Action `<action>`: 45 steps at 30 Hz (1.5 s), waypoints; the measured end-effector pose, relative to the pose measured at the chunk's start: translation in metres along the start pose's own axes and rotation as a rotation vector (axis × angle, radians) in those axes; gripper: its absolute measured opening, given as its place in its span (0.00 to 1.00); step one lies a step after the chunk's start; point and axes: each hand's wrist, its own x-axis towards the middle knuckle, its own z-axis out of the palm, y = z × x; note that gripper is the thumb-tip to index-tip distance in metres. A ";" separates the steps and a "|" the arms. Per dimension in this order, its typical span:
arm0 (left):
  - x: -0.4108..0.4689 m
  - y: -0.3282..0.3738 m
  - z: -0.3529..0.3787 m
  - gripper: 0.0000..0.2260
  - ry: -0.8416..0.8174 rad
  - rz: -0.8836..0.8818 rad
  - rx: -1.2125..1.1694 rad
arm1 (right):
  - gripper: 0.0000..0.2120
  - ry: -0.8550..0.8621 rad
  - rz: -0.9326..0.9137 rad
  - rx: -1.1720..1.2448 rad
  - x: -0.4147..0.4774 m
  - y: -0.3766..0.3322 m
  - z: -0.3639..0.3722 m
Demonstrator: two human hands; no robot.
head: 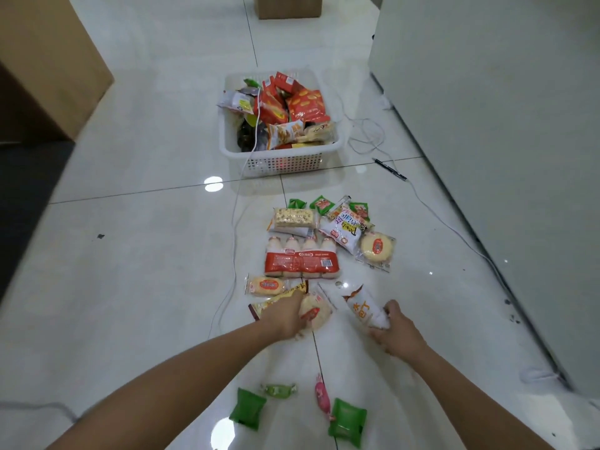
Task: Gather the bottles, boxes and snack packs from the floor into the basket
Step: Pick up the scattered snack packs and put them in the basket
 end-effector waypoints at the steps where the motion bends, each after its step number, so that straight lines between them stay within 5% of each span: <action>1: 0.006 0.008 -0.017 0.24 -0.021 -0.032 -0.171 | 0.16 0.012 0.006 0.131 0.001 -0.010 -0.011; 4: 0.016 0.042 -0.078 0.19 -0.050 -0.087 -0.635 | 0.13 0.078 -0.021 0.374 0.003 -0.043 -0.051; 7: 0.017 0.076 -0.148 0.17 -0.003 -0.076 -0.821 | 0.13 0.136 -0.021 0.517 0.004 -0.081 -0.092; 13: -0.018 0.098 -0.289 0.14 0.385 -0.068 -0.949 | 0.21 0.018 0.016 0.875 0.014 -0.171 -0.150; 20: -0.027 0.005 -0.383 0.06 0.656 -0.192 -1.003 | 0.23 -0.050 -0.059 1.151 0.060 -0.287 -0.141; 26: 0.068 -0.075 -0.366 0.10 0.502 -0.350 -1.135 | 0.19 0.000 0.081 1.172 0.138 -0.337 -0.084; 34: 0.216 -0.072 -0.439 0.08 0.270 -0.036 -1.086 | 0.18 0.178 0.057 1.234 0.270 -0.435 -0.075; 38: 0.272 -0.066 -0.455 0.08 0.084 0.015 -0.866 | 0.25 0.317 0.103 0.956 0.320 -0.455 -0.083; 40: 0.292 -0.069 -0.454 0.13 -0.010 0.025 -0.467 | 0.23 0.474 0.121 0.621 0.323 -0.448 -0.089; 43: 0.305 -0.059 -0.454 0.19 0.355 0.126 0.376 | 0.18 0.551 0.084 0.579 0.308 -0.417 -0.102; 45: 0.307 -0.037 -0.451 0.16 0.652 0.332 0.450 | 0.16 0.601 0.084 0.670 0.290 -0.382 -0.112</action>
